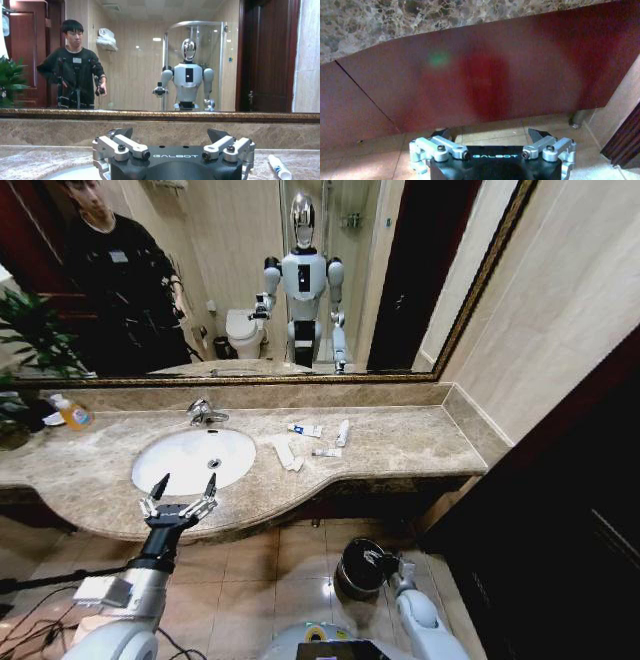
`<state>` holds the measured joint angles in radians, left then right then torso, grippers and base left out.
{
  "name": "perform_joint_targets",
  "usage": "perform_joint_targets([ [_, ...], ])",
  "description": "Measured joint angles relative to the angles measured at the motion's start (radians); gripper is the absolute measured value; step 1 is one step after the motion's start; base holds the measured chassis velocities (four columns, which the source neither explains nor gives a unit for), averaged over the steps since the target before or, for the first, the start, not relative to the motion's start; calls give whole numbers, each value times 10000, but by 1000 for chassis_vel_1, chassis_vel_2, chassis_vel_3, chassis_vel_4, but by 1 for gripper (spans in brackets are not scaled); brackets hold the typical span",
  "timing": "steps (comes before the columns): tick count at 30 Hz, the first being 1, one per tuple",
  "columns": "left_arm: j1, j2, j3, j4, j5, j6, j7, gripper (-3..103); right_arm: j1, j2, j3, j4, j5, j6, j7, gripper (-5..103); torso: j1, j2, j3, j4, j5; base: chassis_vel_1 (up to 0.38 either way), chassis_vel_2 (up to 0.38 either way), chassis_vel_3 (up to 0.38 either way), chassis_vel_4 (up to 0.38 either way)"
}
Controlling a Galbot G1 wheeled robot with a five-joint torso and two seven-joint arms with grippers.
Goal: Pick up the trash from the sink and place it in the trash bin.
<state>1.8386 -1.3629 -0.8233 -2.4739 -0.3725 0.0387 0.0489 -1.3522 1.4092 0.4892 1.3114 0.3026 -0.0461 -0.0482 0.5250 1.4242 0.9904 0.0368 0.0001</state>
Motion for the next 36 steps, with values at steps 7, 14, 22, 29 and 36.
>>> perform_joint_targets([
  [7,0,0,0,0,0,0,0,100,-232,-217,18,163,-87,-285,-7,100,0,0,0,0,0,0,0,0,0],
  [14,0,0,0,0,0,0,0,100,-827,-535,171,1227,-65,245,-19,100,0,0,0,0,-1,0,0,0,0],
  [22,0,0,0,0,0,0,0,100,-1466,-721,276,2409,-101,1120,4,100,0,0,0,-1,1,0,0,0,0],
  [29,0,0,0,0,0,0,0,100,-1986,-786,393,4086,370,945,86,100,0,0,0,0,-1,0,0,0,0],
  [36,0,0,0,0,0,0,0,100,-2469,-799,311,6452,419,76,418,100,0,0,0,-1,-3,0,0,0,0],
])
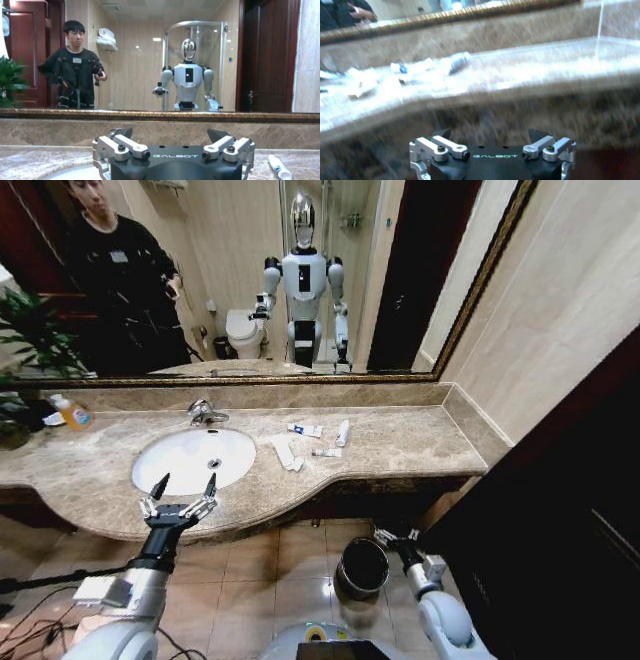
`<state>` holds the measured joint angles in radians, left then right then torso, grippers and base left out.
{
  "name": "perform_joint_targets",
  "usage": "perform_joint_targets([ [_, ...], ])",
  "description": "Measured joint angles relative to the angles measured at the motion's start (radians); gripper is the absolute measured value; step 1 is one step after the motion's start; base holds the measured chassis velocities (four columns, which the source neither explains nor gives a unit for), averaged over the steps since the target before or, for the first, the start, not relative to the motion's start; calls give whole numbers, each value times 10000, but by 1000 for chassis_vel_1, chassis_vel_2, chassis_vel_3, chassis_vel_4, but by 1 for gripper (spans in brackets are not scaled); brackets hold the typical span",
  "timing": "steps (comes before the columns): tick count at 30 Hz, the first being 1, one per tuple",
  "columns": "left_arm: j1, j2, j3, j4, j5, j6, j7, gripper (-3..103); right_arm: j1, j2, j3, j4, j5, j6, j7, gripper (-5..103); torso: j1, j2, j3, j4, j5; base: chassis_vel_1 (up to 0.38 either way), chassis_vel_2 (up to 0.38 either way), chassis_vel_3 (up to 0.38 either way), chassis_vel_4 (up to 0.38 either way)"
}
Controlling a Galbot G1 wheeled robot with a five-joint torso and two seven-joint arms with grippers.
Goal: Pick up the trash from the sink and place it in the trash bin.
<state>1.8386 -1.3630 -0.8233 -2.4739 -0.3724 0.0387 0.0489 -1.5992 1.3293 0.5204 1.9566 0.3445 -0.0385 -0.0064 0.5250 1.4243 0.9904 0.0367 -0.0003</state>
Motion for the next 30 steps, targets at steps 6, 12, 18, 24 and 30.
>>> perform_joint_targets([
  [6,0,0,-1,0,0,0,0,100,506,-64,-87,673,-142,-792,195,100,0,0,0,1,2,0,0,0,0],
  [12,0,0,0,0,0,0,0,100,1192,-484,-175,864,21,-1439,556,100,0,0,1,1,3,0,0,0,0],
  [18,1,0,0,0,0,0,0,100,1938,-664,-488,848,125,-1982,741,100,0,0,1,0,3,0,0,0,0],
  [24,0,0,0,0,0,0,0,100,3082,-772,-1060,505,185,-2458,859,100,1,0,1,1,2,0,0,0,0],
  [30,0,0,0,0,0,0,1,100,4679,-924,-1799,-286,436,-2859,1148,100,1,-1,1,2,1,0,0,0,0],
])
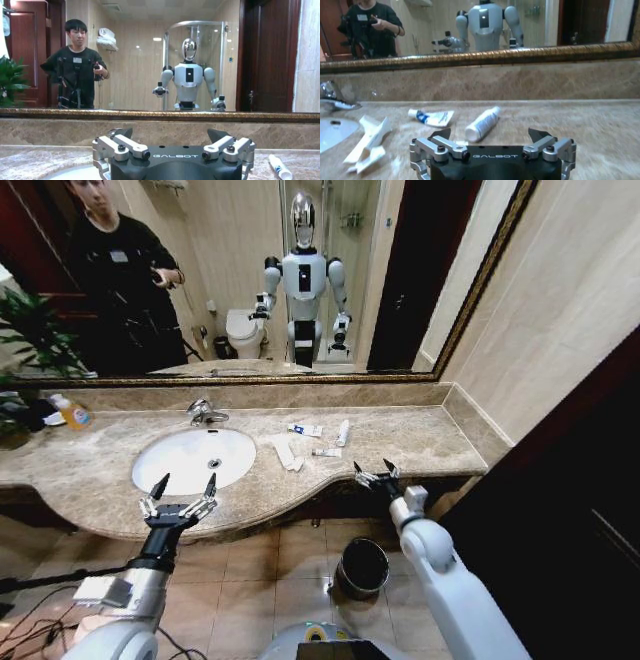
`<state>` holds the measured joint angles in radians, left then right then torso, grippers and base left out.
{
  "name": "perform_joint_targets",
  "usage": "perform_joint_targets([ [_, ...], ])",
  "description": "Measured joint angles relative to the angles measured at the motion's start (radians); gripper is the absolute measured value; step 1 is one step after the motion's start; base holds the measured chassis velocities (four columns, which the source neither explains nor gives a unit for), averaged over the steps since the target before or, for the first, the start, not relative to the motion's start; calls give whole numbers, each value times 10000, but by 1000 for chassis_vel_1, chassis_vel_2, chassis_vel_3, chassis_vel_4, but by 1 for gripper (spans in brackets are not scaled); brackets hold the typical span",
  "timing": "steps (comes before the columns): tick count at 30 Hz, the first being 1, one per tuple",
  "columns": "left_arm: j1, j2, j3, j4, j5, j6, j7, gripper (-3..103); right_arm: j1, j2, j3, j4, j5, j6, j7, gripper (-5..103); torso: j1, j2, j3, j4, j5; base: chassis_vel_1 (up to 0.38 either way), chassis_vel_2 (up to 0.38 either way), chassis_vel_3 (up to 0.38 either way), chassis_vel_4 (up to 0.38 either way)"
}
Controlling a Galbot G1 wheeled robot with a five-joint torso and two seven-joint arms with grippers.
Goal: Pick up the trash from the sink and place it in the trash bin.
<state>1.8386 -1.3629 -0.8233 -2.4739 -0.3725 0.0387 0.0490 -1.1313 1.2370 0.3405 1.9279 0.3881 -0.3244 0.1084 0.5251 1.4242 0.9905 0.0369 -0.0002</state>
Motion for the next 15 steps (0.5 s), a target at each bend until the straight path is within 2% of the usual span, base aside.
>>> perform_joint_targets([
  [5,0,0,0,0,0,0,-1,100,665,78,-476,-459,101,-218,465,100,0,0,0,-2,0,0,0,0,0],
  [9,0,0,0,0,0,0,-1,100,1552,533,-1308,-1215,236,-334,1449,100,0,0,0,0,0,0,0,0,0],
  [15,0,0,0,0,0,0,-1,100,2324,905,-1743,-1904,318,-643,1829,100,0,0,0,0,0,0,0,0,0],
])
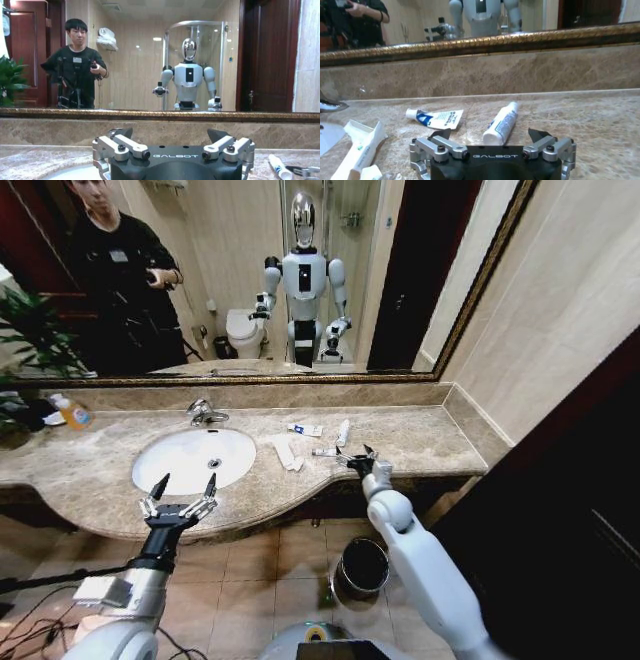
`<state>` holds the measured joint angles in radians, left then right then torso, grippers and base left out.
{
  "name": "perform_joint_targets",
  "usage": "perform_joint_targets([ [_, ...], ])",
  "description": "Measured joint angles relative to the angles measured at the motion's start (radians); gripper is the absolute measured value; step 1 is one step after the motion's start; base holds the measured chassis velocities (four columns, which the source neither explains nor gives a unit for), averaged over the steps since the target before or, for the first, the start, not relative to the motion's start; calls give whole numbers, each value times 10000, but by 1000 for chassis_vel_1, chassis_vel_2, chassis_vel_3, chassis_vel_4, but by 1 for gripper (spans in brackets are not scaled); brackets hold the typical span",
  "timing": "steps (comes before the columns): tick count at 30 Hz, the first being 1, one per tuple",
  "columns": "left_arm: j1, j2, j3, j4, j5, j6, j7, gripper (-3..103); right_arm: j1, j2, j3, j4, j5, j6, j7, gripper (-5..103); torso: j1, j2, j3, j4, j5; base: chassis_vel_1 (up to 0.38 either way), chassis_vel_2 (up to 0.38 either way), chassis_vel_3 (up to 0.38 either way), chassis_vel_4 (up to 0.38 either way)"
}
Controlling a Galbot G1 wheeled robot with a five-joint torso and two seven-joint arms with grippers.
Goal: Pick up the trash from the sink and place it in the trash bin.
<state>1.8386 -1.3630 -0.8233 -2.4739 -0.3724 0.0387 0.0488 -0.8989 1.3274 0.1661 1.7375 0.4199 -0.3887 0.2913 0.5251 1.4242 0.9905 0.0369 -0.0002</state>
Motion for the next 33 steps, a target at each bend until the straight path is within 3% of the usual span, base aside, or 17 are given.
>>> perform_joint_targets([
  [10,0,0,0,0,-1,0,0,100,1529,70,-420,-1202,1018,-466,442,100,0,0,0,0,0,0,0,0,0],
  [19,0,0,0,0,0,0,0,100,2476,-54,-754,-2458,1191,-577,277,100,-1,0,0,0,0,0,0,0,0],
  [33,0,0,0,0,0,0,0,100,2574,-92,-686,-2944,1307,-808,-12,100,-1,2,0,0,2,0,0,0,0],
])
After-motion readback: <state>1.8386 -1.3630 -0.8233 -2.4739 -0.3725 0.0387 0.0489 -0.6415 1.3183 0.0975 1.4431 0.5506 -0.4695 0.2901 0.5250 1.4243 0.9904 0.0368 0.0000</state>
